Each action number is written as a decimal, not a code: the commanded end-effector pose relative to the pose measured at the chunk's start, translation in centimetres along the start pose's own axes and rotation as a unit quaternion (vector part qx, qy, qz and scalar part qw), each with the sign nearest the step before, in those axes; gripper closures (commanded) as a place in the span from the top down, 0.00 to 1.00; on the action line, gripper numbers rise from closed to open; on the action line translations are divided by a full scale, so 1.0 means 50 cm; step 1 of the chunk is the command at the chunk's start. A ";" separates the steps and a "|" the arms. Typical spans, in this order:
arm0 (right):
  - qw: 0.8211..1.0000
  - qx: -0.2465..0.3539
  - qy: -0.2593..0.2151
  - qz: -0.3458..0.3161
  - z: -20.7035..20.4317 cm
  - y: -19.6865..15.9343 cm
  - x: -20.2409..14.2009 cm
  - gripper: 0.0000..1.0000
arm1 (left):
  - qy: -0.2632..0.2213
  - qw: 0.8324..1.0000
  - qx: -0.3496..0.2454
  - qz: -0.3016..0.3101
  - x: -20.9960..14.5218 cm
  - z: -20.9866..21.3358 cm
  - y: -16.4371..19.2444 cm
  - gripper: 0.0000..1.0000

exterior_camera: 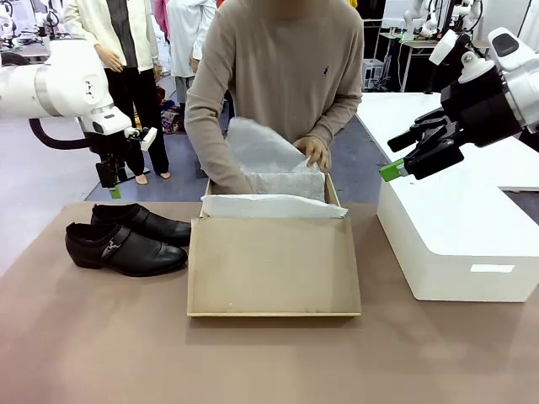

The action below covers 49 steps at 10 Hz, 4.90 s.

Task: Pack the shoes into the box.
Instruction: Place one shoe of the Shoes into the Shoes Box.

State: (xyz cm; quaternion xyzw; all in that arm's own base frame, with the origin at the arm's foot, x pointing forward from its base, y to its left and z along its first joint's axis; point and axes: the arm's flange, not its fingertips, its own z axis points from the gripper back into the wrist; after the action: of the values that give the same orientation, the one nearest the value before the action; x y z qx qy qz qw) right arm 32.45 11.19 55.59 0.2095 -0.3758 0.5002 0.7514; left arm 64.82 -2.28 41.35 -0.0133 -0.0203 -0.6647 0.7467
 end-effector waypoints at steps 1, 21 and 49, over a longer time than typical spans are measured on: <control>1.000 0.006 -0.011 0.010 -0.003 -0.007 0.000 1.00 | 0.004 1.000 -0.016 0.002 0.005 0.002 0.007 1.00; 1.000 0.006 -0.011 0.010 -0.003 -0.007 0.000 1.00 | 0.019 0.999 -0.044 -0.019 0.001 -0.091 0.041 1.00; 1.000 0.006 -0.011 0.010 -0.003 -0.007 0.000 1.00 | 0.033 0.999 -0.021 0.008 -0.045 -0.033 0.044 0.00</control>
State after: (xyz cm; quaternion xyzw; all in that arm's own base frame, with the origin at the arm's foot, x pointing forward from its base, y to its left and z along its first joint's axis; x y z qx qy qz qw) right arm 32.45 11.20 55.58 0.2096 -0.3757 0.5003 0.7514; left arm 67.06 -0.30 38.36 -0.0263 0.0219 -0.6671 0.7442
